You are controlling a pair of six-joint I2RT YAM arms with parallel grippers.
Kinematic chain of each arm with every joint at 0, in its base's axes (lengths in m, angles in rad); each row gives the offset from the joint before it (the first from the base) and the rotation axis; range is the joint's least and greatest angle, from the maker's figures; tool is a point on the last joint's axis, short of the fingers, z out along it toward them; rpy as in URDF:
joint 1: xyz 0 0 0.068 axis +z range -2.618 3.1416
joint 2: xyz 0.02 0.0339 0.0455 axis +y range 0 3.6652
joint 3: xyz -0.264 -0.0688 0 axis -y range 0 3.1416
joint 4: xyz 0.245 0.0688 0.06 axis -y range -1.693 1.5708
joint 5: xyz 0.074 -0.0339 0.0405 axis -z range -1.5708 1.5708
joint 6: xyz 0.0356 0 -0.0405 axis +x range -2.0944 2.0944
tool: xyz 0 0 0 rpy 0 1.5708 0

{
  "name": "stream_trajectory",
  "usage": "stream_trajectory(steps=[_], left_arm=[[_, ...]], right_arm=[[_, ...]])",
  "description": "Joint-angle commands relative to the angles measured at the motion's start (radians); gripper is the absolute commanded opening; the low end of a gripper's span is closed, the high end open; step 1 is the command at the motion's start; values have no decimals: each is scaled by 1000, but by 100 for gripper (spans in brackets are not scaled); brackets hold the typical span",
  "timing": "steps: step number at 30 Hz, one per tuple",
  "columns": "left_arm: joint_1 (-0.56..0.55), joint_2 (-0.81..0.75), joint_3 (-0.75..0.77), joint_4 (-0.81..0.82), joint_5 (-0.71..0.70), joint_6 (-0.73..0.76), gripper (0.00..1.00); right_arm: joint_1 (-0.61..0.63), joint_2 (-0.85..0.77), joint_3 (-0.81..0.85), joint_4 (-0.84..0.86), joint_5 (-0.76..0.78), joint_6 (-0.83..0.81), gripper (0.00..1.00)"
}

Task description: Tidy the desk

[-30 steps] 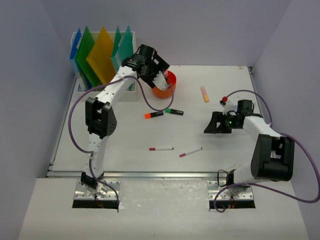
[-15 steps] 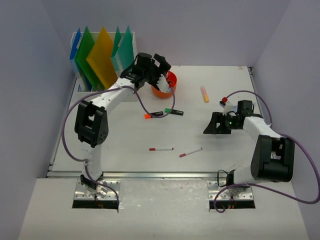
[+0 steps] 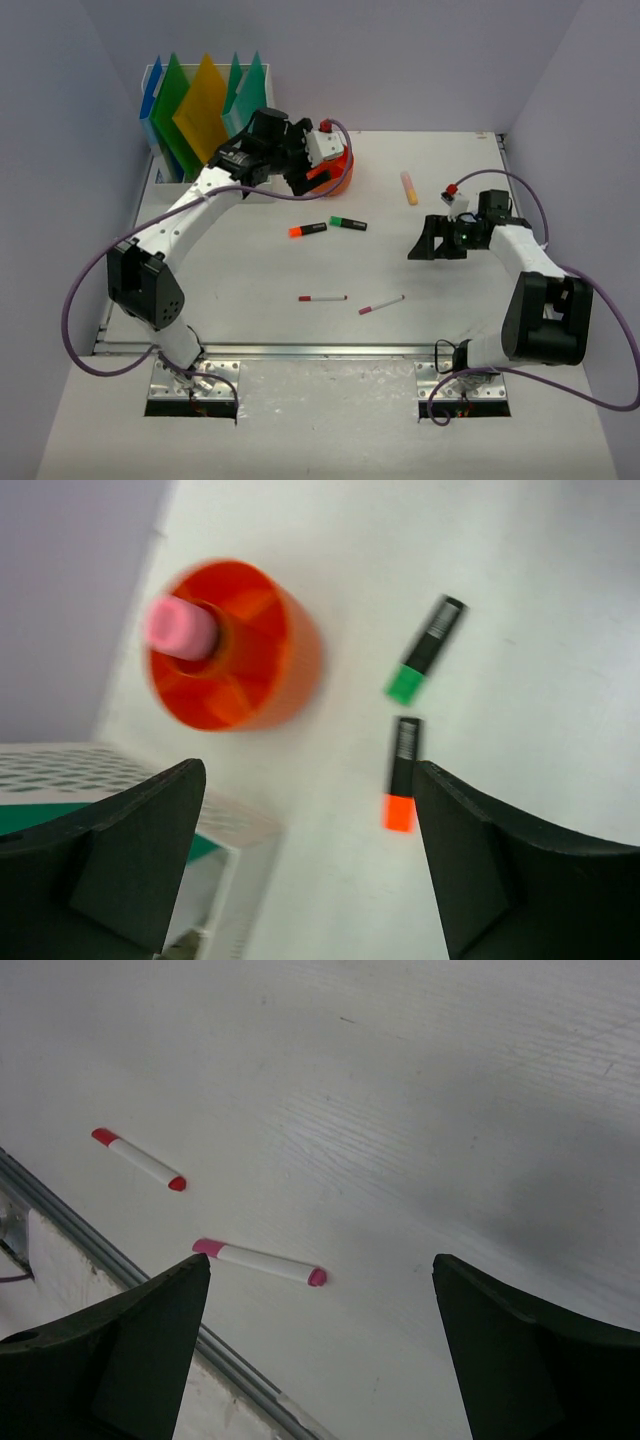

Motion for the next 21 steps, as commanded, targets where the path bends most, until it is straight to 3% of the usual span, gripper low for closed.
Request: stream_trajectory(steps=[1, 5, 11, 16, 21], left_arm=[[-13, 171, 24, -251, 124, -183, 79], [-18, 270, 63, -306, 89, -169, 74], [-14, 274, -35, -148, 55, -242, 75], [10, 248, -87, -81, 142, -337, 76], [106, 145, -210, 23, 294, -457, 79]], right_arm=[[19, -3, 94, -25, 48, -48, 97], [19, 15, 128, -40, 72, -59, 99], [82, 23, 159, -12, 139, -131, 93], [286, 113, 256, 25, 287, -178, 89], [399, 320, 494, 15, 342, -170, 82]])
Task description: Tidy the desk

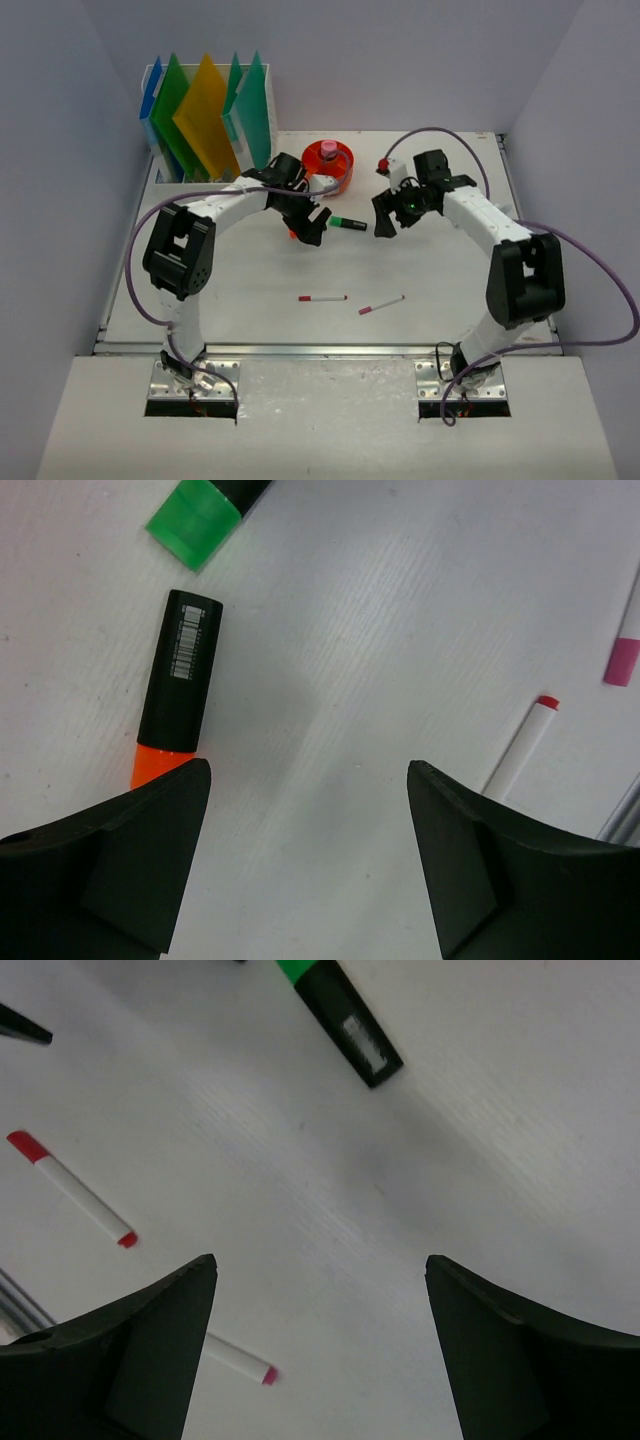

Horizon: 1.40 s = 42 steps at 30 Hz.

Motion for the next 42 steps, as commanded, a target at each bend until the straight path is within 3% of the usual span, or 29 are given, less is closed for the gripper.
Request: stream_trajectory(steps=[1, 10, 16, 26, 32, 35, 39, 42], left_arm=[[106, -161, -103, 152, 173, -142, 81], [228, -460, -315, 256, 322, -241, 96], [270, -574, -416, 333, 374, -308, 100], [277, -641, -472, 330, 357, -302, 100], [277, -654, -484, 330, 346, -291, 100], [277, -659, -493, 346, 345, -306, 100], [277, -681, -515, 393, 331, -353, 100], [277, -710, -546, 467, 279, -408, 100]], right_arm=[[73, 163, 226, 29, 102, -25, 80], [243, 553, 673, -176, 241, -131, 64], [284, 627, 723, -183, 260, -204, 60], [321, 766, 852, -263, 265, -289, 57], [338, 815, 893, -345, 257, -366, 49], [341, 817, 902, -394, 242, -394, 41], [343, 743, 861, -405, 197, -373, 3], [338, 634, 793, -319, 160, -288, 0]])
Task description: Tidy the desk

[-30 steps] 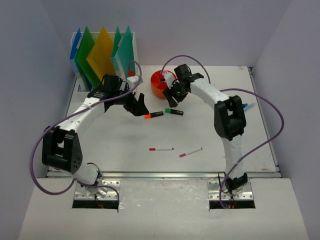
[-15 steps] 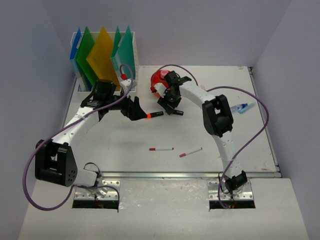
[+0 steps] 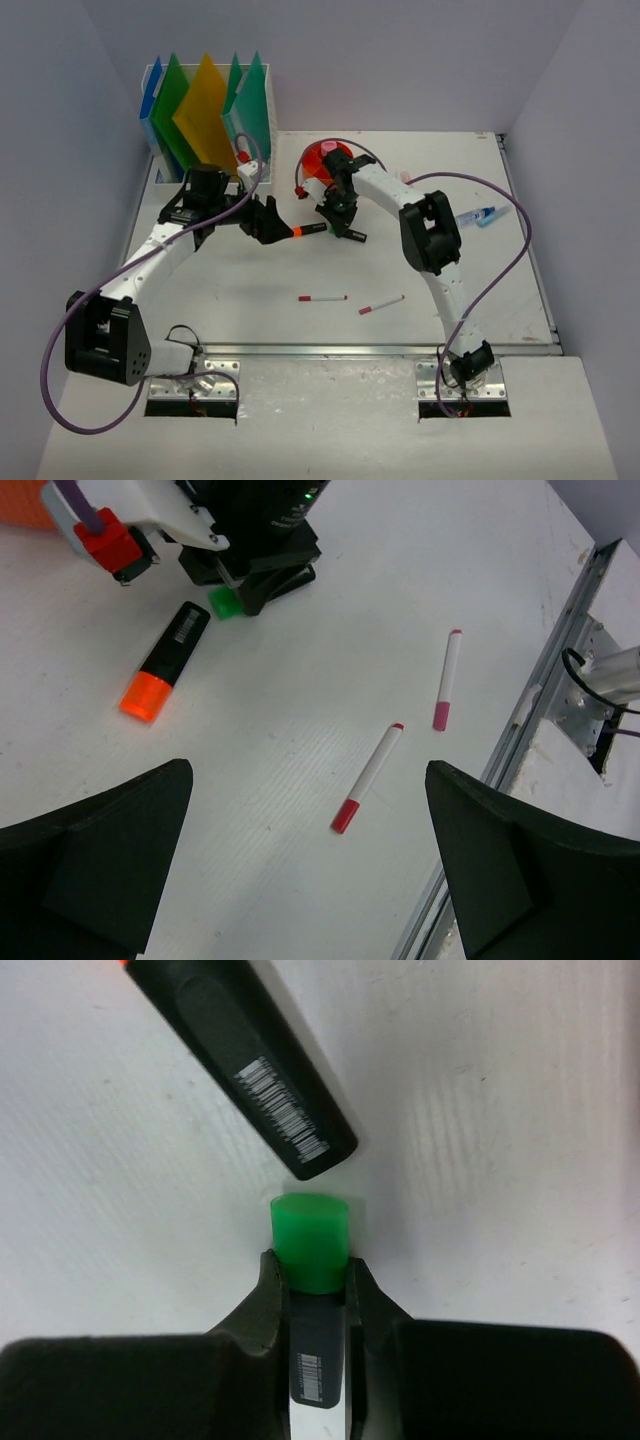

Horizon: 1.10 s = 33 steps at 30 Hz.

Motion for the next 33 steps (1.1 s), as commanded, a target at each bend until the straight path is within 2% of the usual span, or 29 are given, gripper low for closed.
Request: stream_trajectory(steps=[1, 5, 8, 11, 17, 21, 24, 28, 33], left_arm=[[12, -76, -30, 148, -60, -93, 100], [12, -100, -40, 202, -159, -196, 100], [12, -128, -67, 255, -193, -248, 100], [13, -161, -122, 358, -217, -293, 100], [13, -163, -198, 438, -274, -357, 100], [16, -158, -227, 446, -335, -367, 100], [18, -171, -236, 393, -335, -319, 100], [18, -225, -253, 307, -356, -230, 100], [20, -253, -255, 248, -385, -194, 100]], right_arm=[[-4, -196, -84, 80, -82, 108, 0], [-47, -367, -191, 305, -119, 313, 0], [-93, -477, -288, 560, -137, 479, 0], [-112, -564, -413, 826, -41, 621, 0], [-110, -602, -551, 1157, 116, 715, 0], [-109, -540, -532, 1223, 196, 789, 0], [-105, -508, -515, 1250, 227, 831, 0], [-98, -492, -530, 1320, 231, 845, 0], [-80, -452, -579, 1479, 215, 797, 0]])
